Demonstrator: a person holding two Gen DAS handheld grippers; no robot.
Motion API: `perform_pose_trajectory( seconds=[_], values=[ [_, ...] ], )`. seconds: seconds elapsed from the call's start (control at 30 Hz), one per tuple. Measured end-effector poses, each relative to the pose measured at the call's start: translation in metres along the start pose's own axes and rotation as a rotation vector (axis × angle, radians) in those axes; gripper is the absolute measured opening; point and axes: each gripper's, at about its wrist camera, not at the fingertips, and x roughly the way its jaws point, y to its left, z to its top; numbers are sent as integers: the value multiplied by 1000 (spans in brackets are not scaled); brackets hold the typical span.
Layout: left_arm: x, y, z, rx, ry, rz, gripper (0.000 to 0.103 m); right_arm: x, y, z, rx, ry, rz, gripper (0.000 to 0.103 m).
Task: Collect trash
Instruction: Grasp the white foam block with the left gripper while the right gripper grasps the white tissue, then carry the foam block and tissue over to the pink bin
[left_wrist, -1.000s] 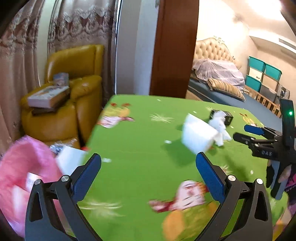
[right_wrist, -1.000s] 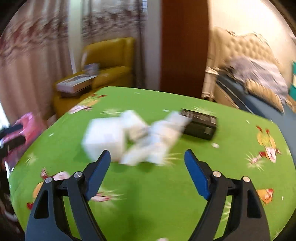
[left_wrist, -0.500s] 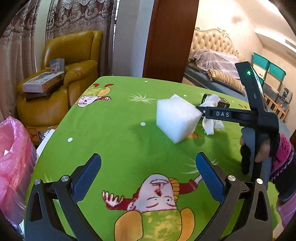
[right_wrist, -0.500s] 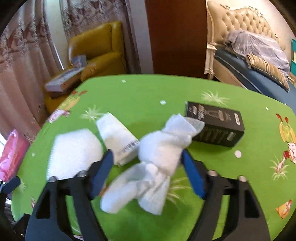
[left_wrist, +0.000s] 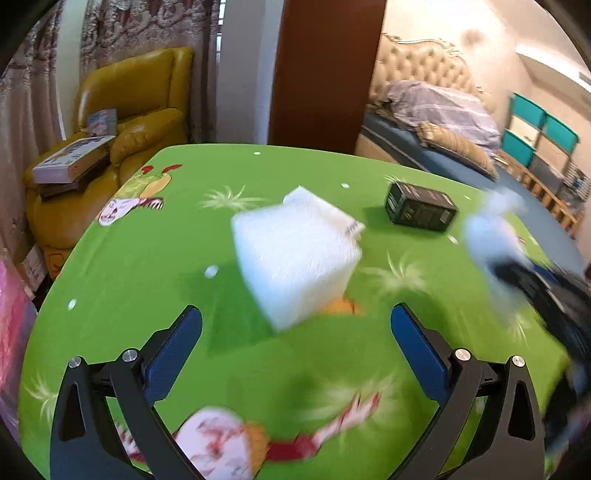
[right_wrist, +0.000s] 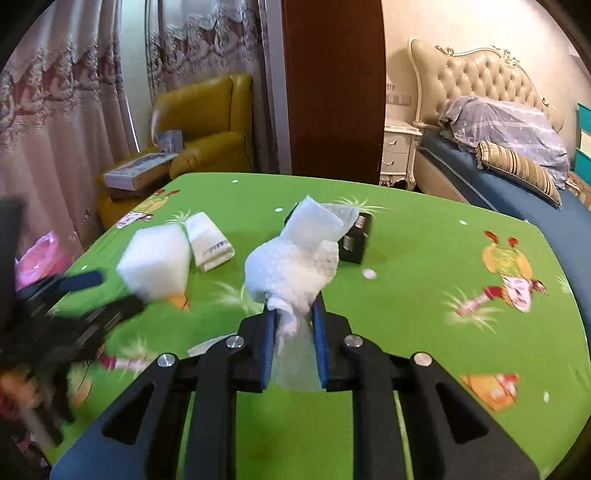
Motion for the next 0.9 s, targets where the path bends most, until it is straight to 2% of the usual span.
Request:
perform_pose_trajectory(
  seconds=[0.23, 0.3, 0.33, 0.5, 0.73, 0.9],
  values=[
    [44, -19, 27, -51, 55, 159, 96, -42, -10, -31, 6, -52, 13, 18],
    [45, -15, 27, -60, 62, 166, 86, -46, -10, -37, 4, -55, 12, 18],
    [46, -11, 25, -71, 76, 160, 68, -48, -8, -40, -1, -54, 11, 18],
    [12, -8, 11, -42, 10, 110, 67, -43, 5, -51, -38, -23, -10, 19],
    [-64, -5, -32, 0, -127, 15, 67, -33, 17, -52, -63, 13, -37, 18],
    [-78, -9, -58, 27, -168, -1, 67, -31, 15, -51, -60, 19, -62, 18]
  ],
)
